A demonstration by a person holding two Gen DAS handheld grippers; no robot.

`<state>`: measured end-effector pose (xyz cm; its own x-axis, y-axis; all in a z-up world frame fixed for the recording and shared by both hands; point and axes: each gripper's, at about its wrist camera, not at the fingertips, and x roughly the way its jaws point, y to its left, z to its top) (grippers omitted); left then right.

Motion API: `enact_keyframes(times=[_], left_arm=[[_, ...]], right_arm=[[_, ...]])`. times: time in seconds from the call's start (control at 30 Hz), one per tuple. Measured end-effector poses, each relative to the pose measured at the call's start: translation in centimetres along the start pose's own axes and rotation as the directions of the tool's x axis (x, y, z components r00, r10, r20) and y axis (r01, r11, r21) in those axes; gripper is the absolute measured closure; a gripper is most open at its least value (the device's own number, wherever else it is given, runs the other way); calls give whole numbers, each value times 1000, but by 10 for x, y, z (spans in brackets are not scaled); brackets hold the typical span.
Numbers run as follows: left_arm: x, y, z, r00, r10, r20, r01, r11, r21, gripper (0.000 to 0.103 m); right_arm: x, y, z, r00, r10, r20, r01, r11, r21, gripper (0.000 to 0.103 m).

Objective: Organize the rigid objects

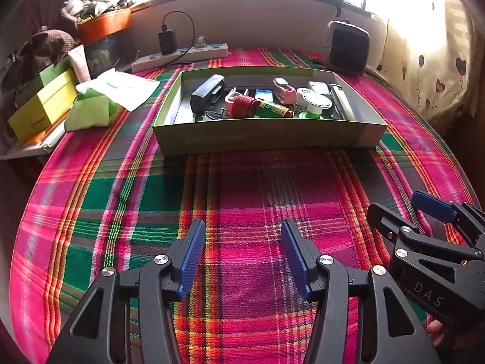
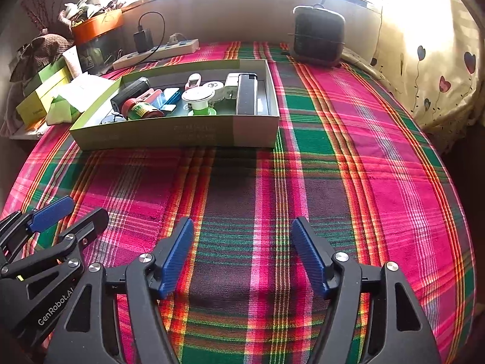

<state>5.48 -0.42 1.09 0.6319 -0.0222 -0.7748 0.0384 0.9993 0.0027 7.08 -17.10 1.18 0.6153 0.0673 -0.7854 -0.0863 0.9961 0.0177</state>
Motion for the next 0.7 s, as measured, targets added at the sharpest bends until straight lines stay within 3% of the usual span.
enact_keyframes(times=[0.7], left_arm=[[1, -1, 0, 1000, 0, 0, 0, 1000, 2, 49]], right_arm=[[1, -1, 0, 1000, 1, 0, -1, 1000, -1, 34]])
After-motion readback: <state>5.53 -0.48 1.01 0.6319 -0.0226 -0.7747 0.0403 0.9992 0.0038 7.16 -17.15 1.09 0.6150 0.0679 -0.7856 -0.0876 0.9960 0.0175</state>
